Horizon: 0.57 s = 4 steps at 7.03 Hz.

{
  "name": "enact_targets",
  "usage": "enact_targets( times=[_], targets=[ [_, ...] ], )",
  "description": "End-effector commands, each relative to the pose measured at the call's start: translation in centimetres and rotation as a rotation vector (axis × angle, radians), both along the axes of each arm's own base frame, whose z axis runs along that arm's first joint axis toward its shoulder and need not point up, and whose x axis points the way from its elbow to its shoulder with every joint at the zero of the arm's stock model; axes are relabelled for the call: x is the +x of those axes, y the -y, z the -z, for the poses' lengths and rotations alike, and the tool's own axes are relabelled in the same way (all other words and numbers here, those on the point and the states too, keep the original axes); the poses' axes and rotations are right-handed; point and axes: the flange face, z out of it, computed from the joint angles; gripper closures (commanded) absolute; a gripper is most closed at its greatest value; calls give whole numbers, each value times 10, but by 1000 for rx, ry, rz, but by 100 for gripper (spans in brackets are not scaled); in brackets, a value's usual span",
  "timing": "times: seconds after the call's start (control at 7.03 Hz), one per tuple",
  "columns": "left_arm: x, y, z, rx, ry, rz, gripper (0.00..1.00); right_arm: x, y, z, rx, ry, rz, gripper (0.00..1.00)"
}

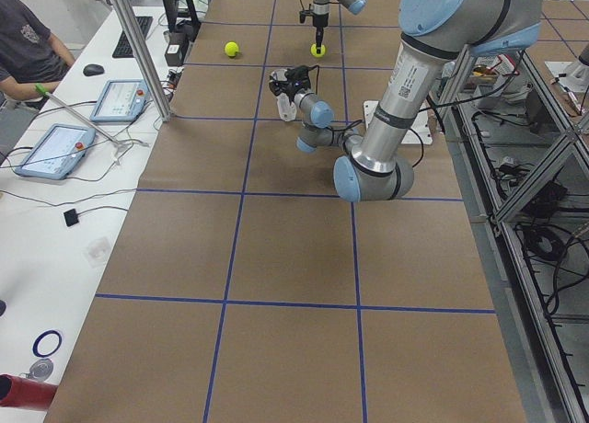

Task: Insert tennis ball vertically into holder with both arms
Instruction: 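Grasp the nearer tennis ball with the right gripper and lift it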

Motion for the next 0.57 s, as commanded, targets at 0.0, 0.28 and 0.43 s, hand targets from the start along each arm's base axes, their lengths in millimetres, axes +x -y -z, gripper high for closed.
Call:
enact_targets(
  times=[0.0, 0.28, 0.43],
  targets=[
    [0, -1, -2, 8, 9, 7, 27, 3, 39, 59, 6, 96, -52, 100],
    [-1, -1, 0, 19, 5, 14, 27, -13, 99, 174, -80, 95, -99, 100],
    [0, -3, 0, 23, -1, 12, 27, -22, 109, 232, -98, 75, -104, 100]
  ],
)
